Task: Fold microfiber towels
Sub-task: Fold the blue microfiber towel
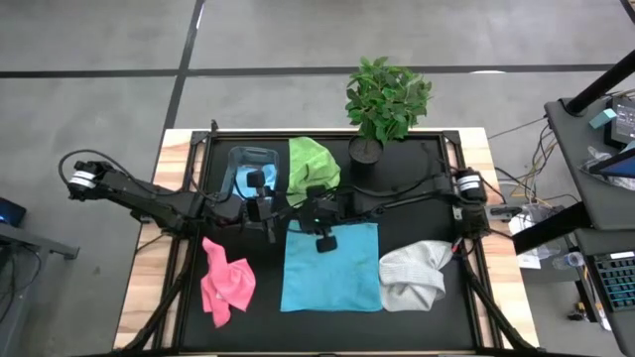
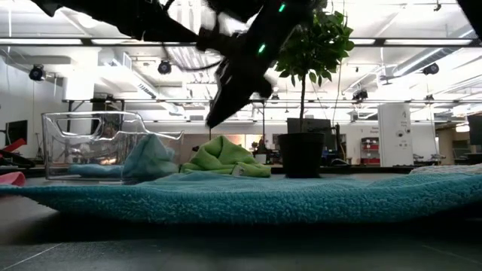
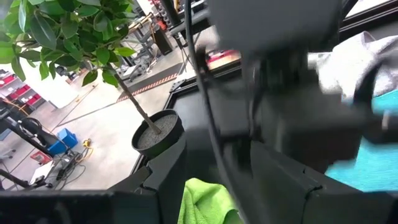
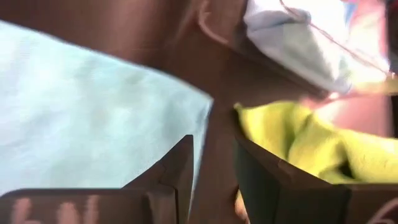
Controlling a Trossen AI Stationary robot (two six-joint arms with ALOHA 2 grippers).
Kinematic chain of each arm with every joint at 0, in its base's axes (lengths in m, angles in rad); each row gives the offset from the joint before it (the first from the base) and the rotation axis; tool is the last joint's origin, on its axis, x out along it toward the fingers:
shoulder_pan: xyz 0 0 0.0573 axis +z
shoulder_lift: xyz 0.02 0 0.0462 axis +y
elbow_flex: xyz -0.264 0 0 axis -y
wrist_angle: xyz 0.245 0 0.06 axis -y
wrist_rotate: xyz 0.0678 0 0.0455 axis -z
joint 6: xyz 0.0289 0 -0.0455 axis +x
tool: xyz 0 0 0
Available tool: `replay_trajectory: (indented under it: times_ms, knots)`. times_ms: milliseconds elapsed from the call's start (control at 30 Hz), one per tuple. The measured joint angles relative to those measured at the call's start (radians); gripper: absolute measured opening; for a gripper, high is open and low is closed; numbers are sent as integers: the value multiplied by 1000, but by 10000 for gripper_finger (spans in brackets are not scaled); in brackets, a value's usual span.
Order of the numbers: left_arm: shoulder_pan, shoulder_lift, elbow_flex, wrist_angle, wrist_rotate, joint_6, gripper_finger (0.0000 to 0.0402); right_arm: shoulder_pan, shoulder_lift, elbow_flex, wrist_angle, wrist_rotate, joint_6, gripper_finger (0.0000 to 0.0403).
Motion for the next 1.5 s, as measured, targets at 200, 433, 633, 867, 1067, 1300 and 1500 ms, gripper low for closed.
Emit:
replay_trajectory:
  times_ms: [200,433,633,867,1067,1300,1500]
  knots:
    - [0,0,0,8,0,-1,164,90,-130,-86,-89,-59,145,86]
    - [-30,20,8,81,16,-11,164,265,-278,-268,-6,6,348,75]
    - [-105,151,92,89,18,-85,164,406,-324,-345,-12,120,486,79]
    - [-227,337,275,-12,18,-157,164,553,-330,-373,-52,122,616,85]
    - [-318,429,513,-426,29,-370,164,693,-331,-388,-75,167,749,82]
    - [-465,549,732,-645,-69,-604,164,812,-330,-395,-73,306,894,73]
    - [-555,643,753,-684,-96,-735,164,845,-330,-409,-66,316,988,103]
